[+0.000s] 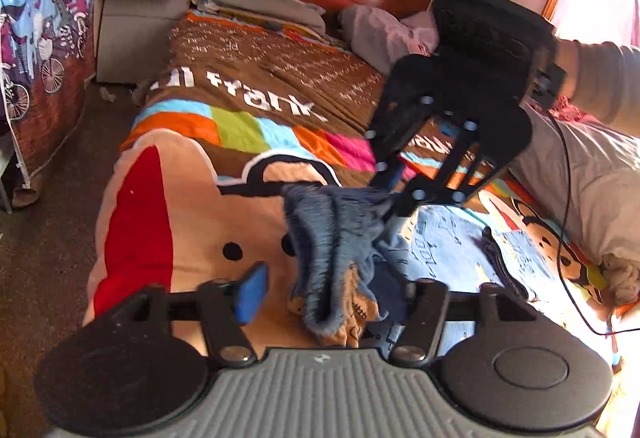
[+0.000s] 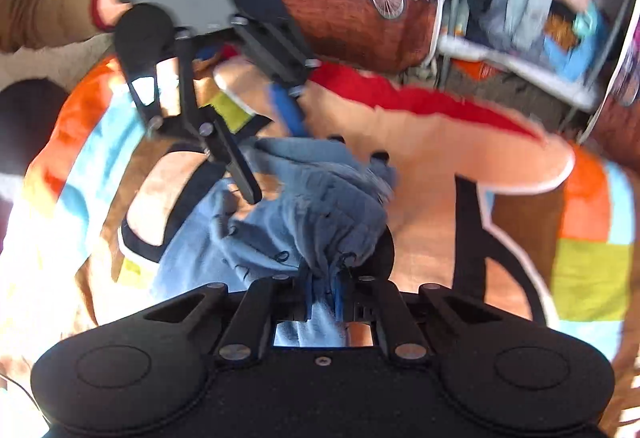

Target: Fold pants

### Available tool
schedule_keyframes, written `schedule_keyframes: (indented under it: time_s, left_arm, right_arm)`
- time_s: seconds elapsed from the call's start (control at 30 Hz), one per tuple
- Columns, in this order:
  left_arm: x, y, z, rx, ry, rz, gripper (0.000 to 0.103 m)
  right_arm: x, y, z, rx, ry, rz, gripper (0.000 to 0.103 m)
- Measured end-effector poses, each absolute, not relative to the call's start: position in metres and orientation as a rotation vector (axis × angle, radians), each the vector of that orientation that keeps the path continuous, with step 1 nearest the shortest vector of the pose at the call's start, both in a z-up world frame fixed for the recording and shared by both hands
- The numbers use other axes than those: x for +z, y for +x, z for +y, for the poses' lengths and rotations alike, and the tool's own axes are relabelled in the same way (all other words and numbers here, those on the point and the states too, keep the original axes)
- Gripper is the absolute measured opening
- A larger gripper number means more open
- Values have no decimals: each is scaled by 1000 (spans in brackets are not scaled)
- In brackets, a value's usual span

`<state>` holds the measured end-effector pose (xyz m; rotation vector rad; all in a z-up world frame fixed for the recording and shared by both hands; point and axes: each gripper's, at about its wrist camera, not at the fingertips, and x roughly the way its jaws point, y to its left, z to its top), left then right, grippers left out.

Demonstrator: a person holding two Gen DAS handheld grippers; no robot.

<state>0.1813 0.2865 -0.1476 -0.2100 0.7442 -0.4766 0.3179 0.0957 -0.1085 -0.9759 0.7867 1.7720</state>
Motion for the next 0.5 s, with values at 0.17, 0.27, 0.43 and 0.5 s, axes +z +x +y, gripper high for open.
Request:
schedule_keyframes:
  time_s: [0.17, 0.27, 0.43, 0.5]
  left_arm:
    - [-142, 188, 276, -541, -209, 736, 74]
    - [-143, 194, 269, -602, -215, 730, 77]
    - [-152, 206, 272, -692, -305, 724, 79]
    - [-156, 211, 274, -711, -324, 714, 79]
  right_arm:
    - [-87, 289, 58, 1737, -1070, 538, 10]
    - [-82, 270, 42, 1729, -1142, 395, 10]
    - [-80, 267, 39, 1731, -1128, 349, 10]
    - [-80, 268, 40, 1730, -1125, 350, 10]
